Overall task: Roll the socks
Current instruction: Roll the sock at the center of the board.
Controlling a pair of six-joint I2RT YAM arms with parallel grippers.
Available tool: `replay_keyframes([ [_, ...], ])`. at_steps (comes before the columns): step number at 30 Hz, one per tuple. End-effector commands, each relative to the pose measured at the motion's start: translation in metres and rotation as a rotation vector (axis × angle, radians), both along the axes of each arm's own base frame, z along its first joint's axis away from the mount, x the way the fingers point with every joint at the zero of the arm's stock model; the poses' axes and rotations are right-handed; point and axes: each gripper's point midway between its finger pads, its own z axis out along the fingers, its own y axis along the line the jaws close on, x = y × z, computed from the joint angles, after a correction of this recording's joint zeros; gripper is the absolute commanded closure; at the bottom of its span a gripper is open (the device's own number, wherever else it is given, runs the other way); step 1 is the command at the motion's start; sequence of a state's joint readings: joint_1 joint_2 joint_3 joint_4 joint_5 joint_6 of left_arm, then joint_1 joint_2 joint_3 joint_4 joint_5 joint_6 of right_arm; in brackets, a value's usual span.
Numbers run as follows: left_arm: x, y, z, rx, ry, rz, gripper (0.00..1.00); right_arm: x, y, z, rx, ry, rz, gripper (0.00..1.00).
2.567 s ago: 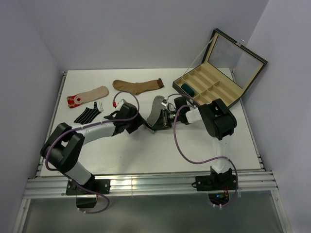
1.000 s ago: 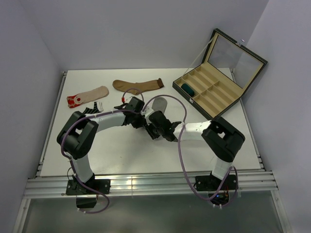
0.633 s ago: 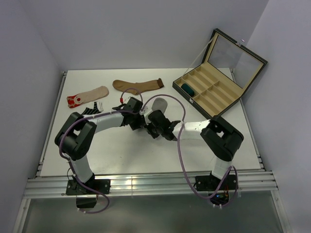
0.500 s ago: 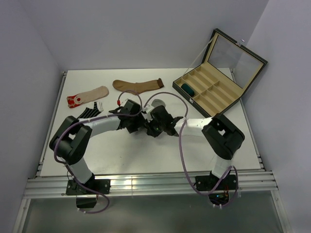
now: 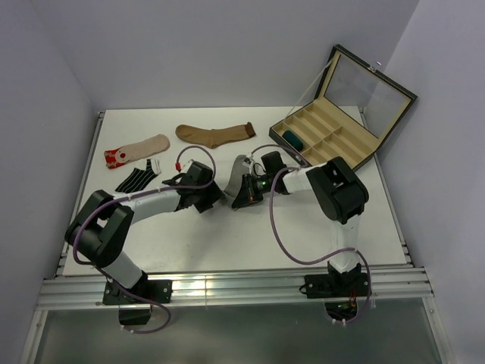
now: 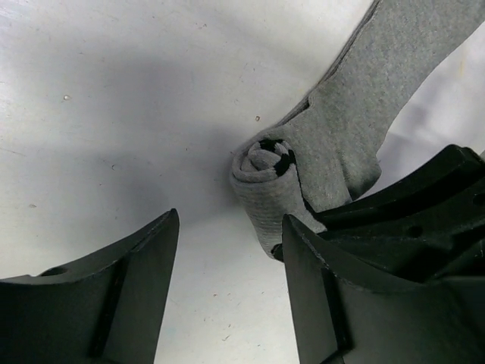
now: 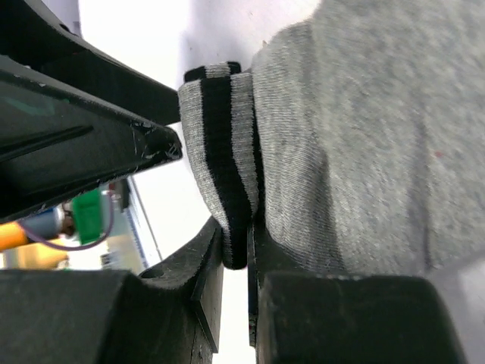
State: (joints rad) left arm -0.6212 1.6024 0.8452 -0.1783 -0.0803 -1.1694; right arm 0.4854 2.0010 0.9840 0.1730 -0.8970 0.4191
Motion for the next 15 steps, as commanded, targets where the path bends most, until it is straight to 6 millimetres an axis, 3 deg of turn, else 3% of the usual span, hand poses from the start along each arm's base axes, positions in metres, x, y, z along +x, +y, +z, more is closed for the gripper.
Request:
replay_keyframes([
  [1, 0.011, -0.004, 0.001, -0.012, -0.021, 0.024, 0.39, -0.006, -0.004, -0.006, 0.011, 0.107, -0.013, 1.0],
  [6, 0.012, -0.005, -0.012, 0.004, 0.01, 0.027, 0.41, -0.01, -0.005, -0.015, -0.007, 0.156, -0.012, 1.0],
  [10, 0.013, -0.006, -0.012, -0.006, 0.011, 0.036, 0.4, -0.011, -0.005, -0.021, -0.018, 0.183, -0.009, 1.0],
  [15, 0.017, -0.002, 0.016, -0.063, -0.091, 0.071, 0.34, -0.01, -0.006, -0.022, -0.031, 0.186, -0.011, 1.0],
])
